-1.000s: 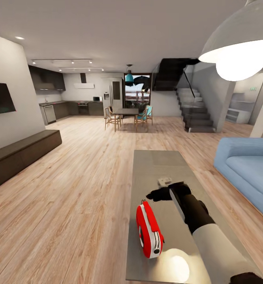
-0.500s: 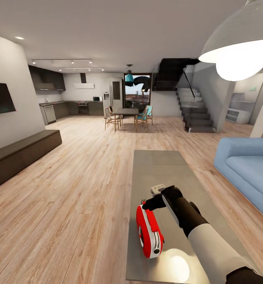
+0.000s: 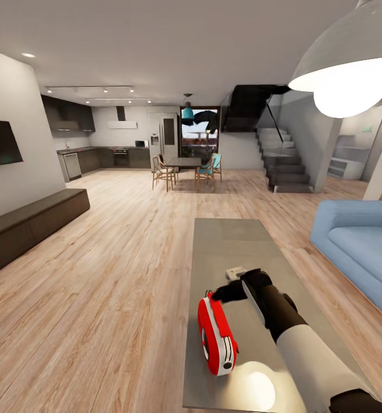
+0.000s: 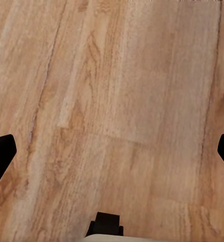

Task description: Turn on the radio receiver that's on the table in the living room.

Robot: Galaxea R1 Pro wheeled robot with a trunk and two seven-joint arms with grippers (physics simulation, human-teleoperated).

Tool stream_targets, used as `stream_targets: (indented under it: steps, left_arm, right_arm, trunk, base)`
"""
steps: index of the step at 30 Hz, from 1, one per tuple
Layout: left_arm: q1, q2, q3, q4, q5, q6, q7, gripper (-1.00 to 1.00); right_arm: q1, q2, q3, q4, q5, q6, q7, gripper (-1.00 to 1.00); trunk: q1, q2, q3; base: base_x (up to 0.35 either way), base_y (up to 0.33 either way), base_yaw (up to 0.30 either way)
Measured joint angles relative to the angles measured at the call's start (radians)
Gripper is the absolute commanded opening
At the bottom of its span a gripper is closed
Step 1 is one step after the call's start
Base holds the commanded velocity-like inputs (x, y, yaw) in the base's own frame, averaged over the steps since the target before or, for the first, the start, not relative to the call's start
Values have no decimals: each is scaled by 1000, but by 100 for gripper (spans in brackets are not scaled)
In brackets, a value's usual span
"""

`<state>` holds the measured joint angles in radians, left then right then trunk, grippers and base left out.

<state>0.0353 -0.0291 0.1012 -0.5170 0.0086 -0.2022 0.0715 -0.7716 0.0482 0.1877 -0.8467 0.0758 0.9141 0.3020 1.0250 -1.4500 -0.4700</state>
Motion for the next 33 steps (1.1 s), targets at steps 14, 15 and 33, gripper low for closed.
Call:
stream_targets:
  steps: [14, 15, 33]
  left_arm:
    - [0, 0, 2, 0, -5, -2, 5, 100]
    - [0, 0, 2, 0, -5, -2, 5, 100]
    - [0, 0, 2, 0, -6, -2, 5, 100]
  right_arm:
    - [0, 1, -60, 0, 2, -4, -21, 100]
    - [0, 1, -60, 1, 2, -4, -21, 100]
    - [0, 1, -58, 1, 1, -1, -32, 100]
  trunk:
    - [0, 0, 0]
    - [0, 0, 0]
    - [0, 0, 0]
  base:
    - [33, 37, 0]
    - [15, 16, 0]
    - [2, 2, 0]
